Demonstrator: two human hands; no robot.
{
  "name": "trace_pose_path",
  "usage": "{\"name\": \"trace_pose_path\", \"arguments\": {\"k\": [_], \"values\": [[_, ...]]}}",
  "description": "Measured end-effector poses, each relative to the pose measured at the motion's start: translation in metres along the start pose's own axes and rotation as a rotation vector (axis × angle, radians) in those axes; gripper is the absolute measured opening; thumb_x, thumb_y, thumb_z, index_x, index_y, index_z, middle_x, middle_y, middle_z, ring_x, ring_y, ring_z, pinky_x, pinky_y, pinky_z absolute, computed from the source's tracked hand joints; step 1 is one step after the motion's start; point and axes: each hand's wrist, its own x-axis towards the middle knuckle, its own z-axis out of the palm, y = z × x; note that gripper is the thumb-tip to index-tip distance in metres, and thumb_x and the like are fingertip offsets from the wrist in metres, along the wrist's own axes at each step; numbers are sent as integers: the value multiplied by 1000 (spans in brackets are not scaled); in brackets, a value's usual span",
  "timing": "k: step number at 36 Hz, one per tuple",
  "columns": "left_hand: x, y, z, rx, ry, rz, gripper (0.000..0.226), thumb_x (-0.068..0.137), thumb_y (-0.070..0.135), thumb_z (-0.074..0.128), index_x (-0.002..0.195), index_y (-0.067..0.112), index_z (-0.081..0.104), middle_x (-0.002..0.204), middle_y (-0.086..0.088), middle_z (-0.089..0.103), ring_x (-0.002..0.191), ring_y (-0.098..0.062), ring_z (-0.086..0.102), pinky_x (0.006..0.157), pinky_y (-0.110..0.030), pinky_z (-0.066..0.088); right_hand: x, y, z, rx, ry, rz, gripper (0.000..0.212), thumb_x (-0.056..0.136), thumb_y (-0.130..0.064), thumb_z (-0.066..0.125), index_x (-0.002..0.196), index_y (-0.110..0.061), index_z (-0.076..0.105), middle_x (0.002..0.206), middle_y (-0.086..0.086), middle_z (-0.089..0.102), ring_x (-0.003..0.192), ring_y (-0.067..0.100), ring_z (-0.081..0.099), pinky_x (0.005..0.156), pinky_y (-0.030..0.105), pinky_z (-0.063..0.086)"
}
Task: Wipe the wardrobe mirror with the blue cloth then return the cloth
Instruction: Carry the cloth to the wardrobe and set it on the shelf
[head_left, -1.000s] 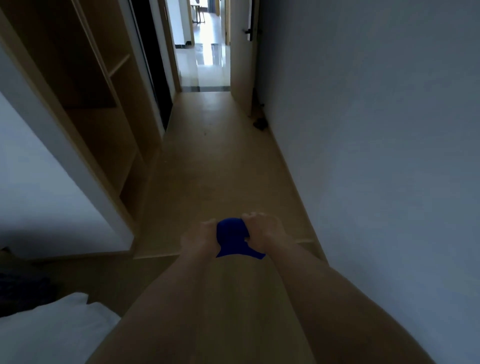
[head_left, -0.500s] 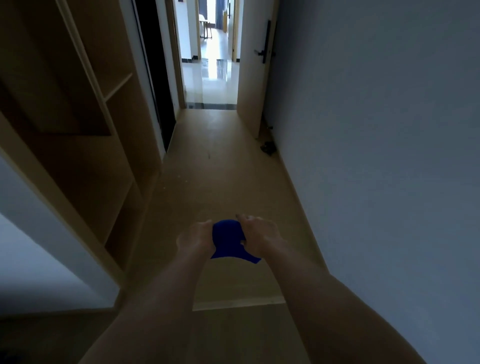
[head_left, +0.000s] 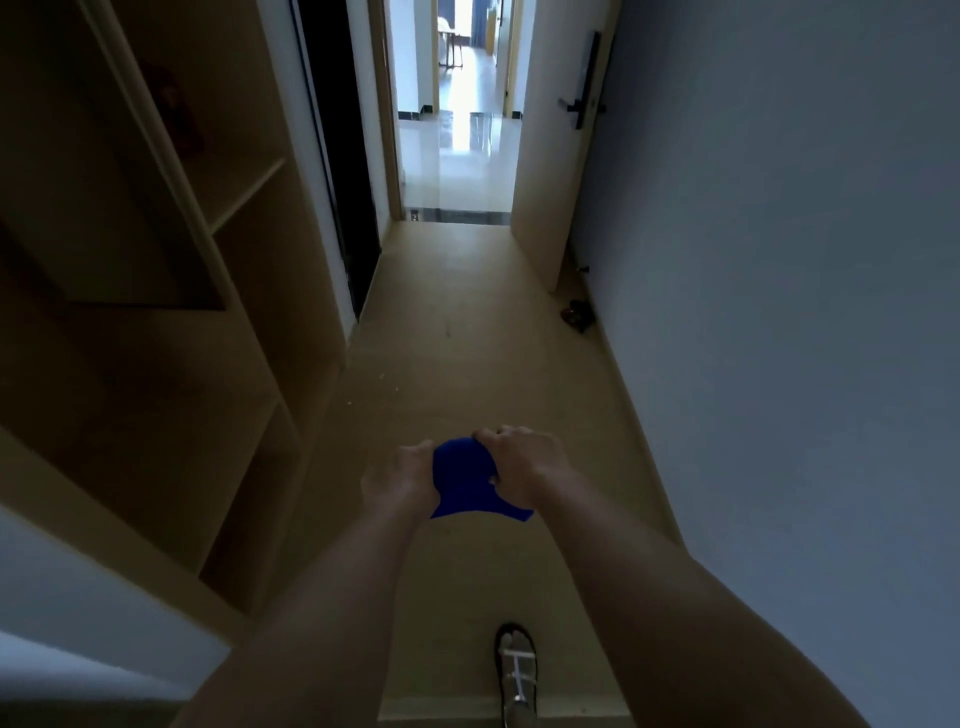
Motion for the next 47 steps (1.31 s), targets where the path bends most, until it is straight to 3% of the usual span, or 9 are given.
{"name": "trace_pose_path", "arguments": {"k": [6, 10, 16, 20, 33, 40, 47], "values": [[100, 22, -19, -118, 5, -80, 25, 85, 10, 54, 106, 22, 52, 100, -2, 62, 90, -22, 62, 80, -39, 55, 96, 45, -26, -12, -4, -69, 47, 92, -24, 51, 137, -27, 37, 123, 5, 53, 110, 27, 54, 74, 37, 43], [164, 42, -37, -119, 6, -100, 25, 80, 10, 59, 99, 23, 51, 96, -1, 61, 88, -22, 62, 78, -40, 56, 156, 81, -46, -9, -7, -94, 46, 91, -23, 51, 135, -27, 40, 121, 4, 53, 110, 26, 53, 74, 37, 42], [243, 66, -59, -152, 33, -126, 20, 84, 12, 51, 100, 25, 52, 89, 0, 61, 81, -20, 62, 76, -40, 56, 237, 125, -70, -6, 20, -151, 45, 89, -24, 52, 133, -28, 41, 119, 3, 55, 108, 27, 55, 76, 37, 44], [284, 68, -73, -148, 28, -161, 21, 85, 13, 51, 104, 23, 52, 97, -3, 63, 87, -22, 62, 80, -41, 55, 283, 137, -79, -22, 16, -174, 46, 89, -23, 52, 134, -28, 41, 119, 3, 56, 107, 26, 55, 79, 38, 46], [418, 23, -125, -64, 151, -247, 23, 86, 20, 53, 107, 28, 49, 97, 2, 61, 87, -19, 61, 76, -36, 55, 448, 128, -117, -101, 68, -317, 48, 90, -22, 51, 137, -25, 37, 120, 5, 55, 110, 28, 55, 76, 36, 41], [500, -19, -168, -83, 184, -327, 35, 90, 20, 50, 124, 29, 44, 110, 0, 61, 96, -20, 61, 80, -38, 55, 552, 100, -150, -119, 107, -398, 47, 90, -21, 52, 135, -26, 39, 114, 3, 58, 102, 25, 57, 72, 34, 42], [553, -63, -210, -84, 223, -401, 27, 89, 16, 53, 113, 26, 48, 100, 3, 61, 90, -18, 62, 74, -33, 53, 634, 66, -174, -125, 129, -483, 50, 90, -23, 52, 137, -25, 35, 116, 4, 58, 104, 27, 58, 71, 35, 40]]}}
